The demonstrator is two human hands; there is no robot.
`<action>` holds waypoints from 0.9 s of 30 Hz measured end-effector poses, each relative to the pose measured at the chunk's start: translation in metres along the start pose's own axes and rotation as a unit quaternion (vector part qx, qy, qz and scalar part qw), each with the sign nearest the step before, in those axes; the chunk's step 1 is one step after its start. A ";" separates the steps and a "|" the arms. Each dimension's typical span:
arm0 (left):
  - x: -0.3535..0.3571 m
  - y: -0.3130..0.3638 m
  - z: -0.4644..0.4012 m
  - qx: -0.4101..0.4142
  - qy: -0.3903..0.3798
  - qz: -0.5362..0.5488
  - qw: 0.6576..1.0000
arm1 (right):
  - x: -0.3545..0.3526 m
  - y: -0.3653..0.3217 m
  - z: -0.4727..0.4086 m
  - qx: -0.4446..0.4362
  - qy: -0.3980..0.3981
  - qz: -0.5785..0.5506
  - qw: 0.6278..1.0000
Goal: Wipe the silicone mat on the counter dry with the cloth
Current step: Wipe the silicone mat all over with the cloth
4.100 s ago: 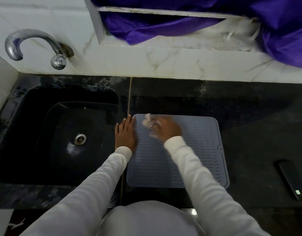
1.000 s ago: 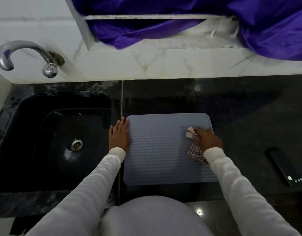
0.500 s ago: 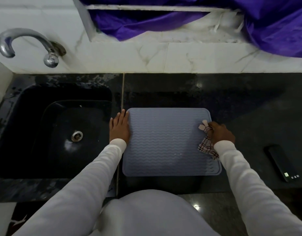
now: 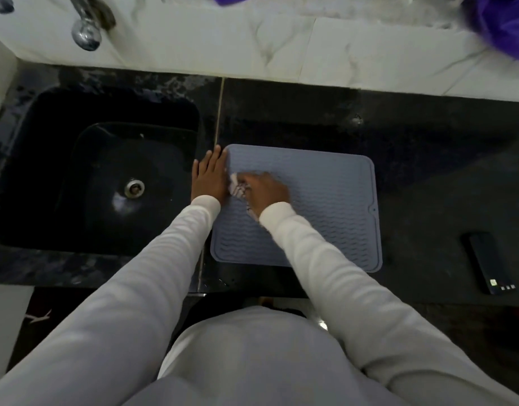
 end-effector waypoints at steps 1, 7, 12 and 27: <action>0.000 -0.001 0.000 0.008 -0.002 -0.001 1.000 | 0.009 -0.011 -0.001 -0.011 -0.007 0.026 1.000; -0.001 -0.004 0.001 0.013 0.005 0.022 1.000 | 0.022 -0.006 -0.005 0.005 -0.016 0.064 0.998; -0.002 -0.007 -0.001 0.024 -0.003 0.028 0.999 | 0.014 0.030 0.000 0.055 -0.012 0.061 0.997; 0.001 -0.008 0.003 0.048 0.001 0.013 0.999 | -0.038 0.156 0.038 0.221 0.032 0.162 0.961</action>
Point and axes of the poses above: each hand's wrist, its own z-axis away from the middle knuckle, its own x-axis out of the palm, y = z × x, the point moved 6 cm from there along -z, towards the middle knuckle, and after that the axes turned 10 degrees about y, right-handed, at the moved point
